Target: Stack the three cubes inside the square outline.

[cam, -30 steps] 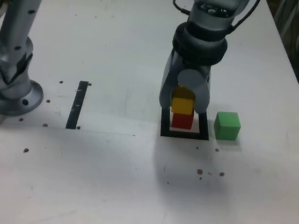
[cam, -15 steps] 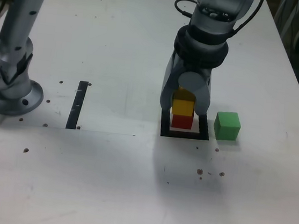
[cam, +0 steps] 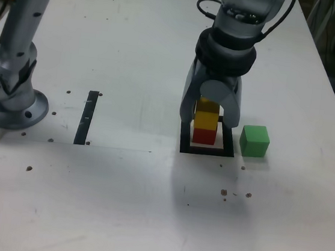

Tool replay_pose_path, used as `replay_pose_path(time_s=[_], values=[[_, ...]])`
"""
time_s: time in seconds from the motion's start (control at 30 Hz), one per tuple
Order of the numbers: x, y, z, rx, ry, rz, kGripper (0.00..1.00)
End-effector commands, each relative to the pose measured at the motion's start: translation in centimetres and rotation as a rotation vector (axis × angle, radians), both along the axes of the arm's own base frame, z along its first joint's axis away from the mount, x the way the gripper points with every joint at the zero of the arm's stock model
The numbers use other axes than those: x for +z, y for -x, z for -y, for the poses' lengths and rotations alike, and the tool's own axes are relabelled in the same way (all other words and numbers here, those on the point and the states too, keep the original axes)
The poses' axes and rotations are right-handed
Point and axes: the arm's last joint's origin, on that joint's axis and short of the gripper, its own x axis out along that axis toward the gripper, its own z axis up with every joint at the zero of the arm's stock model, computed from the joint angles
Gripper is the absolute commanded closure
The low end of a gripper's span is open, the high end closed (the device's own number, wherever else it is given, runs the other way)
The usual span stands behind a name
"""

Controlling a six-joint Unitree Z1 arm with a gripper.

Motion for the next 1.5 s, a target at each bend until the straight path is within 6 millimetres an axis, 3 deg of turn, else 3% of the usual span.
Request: replay_pose_path(time_s=[0.0, 0.43, 0.67, 0.8, 0.9, 1.2, 1.47], values=[[-0.1, -0.2, 0.0, 0.0, 0.001, 0.001, 0.18], [0.8, 0.7, -0.2, 0.029, -0.026, -0.023, 0.08], [5.3, 1.8, 0.7, 0.018, -0.061, 0.01, 0.05], [8.2, 1.4, 2.3, -0.027, -0.077, 0.06, 0.05], [9.2, 0.6, 3.2, -0.066, -0.084, 0.083, 0.04], [8.1, -3.2, 5.1, -0.167, -0.088, 0.123, 0.03], [5.9, -4.7, 5.6, -0.179, -0.097, 0.086, 0.03]])
